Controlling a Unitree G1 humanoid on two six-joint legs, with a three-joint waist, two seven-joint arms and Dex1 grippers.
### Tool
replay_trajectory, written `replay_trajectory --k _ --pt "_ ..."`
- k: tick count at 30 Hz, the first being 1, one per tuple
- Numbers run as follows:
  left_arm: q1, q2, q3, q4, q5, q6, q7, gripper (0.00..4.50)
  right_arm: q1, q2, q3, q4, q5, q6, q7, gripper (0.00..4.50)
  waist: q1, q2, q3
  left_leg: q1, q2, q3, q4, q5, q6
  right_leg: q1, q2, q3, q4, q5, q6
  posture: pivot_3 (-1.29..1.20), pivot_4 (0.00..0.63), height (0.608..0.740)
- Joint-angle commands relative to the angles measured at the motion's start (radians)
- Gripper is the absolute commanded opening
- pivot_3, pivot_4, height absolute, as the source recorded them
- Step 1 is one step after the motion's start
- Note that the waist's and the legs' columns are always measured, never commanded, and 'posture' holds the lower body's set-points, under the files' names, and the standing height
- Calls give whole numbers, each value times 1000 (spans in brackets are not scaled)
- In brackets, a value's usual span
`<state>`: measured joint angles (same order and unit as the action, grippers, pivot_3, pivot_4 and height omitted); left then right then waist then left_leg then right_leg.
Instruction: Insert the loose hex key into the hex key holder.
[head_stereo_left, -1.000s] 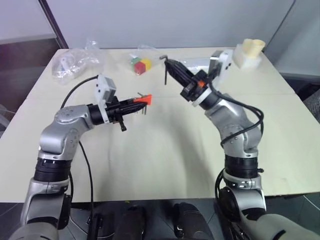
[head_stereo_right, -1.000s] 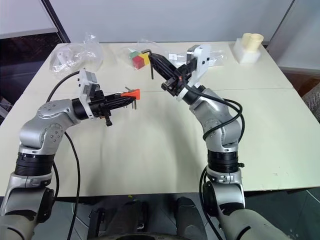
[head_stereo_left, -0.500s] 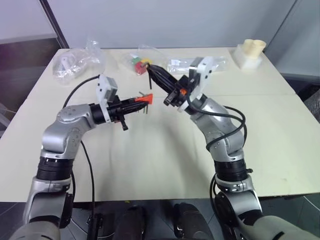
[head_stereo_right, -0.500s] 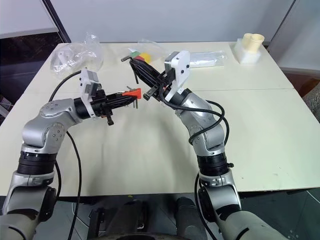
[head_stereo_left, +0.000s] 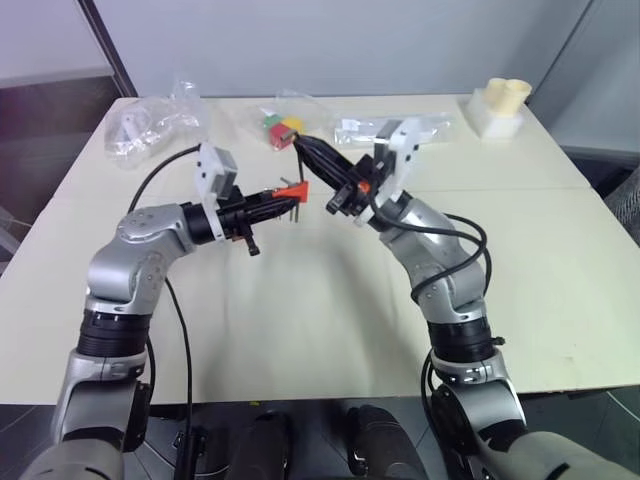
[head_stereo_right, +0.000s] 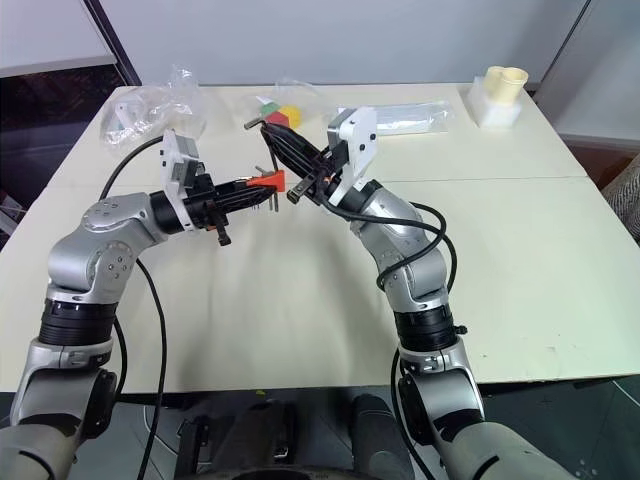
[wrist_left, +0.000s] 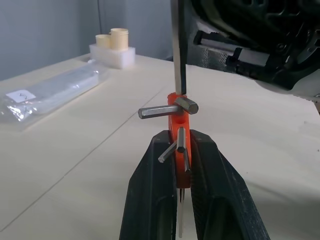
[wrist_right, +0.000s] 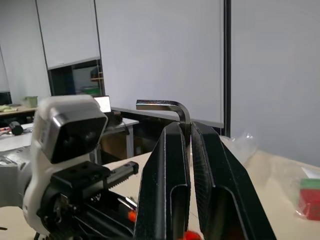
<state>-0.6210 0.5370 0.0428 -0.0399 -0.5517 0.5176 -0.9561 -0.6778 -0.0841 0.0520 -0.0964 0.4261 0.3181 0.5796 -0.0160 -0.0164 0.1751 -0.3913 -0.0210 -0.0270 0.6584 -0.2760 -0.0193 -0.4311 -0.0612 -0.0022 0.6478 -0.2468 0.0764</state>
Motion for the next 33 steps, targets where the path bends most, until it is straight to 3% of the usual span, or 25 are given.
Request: replay_trajectory --k 1,33 --pt "-20 -2 14 -26 -8 -13 2 0 -26 -5 -12 -11 1 -32 3 80 0 0 0 0 0 0 0 0 0 0 0 0 0 0 0 0 150 740" --pt "-37 -21 30 -9 -8 -29 29 0 -54 -11 -39 1 20 -28 -19 80 0 0 0 0 0 0 0 0 0 0 -1 0 0 0 0 0 150 740"
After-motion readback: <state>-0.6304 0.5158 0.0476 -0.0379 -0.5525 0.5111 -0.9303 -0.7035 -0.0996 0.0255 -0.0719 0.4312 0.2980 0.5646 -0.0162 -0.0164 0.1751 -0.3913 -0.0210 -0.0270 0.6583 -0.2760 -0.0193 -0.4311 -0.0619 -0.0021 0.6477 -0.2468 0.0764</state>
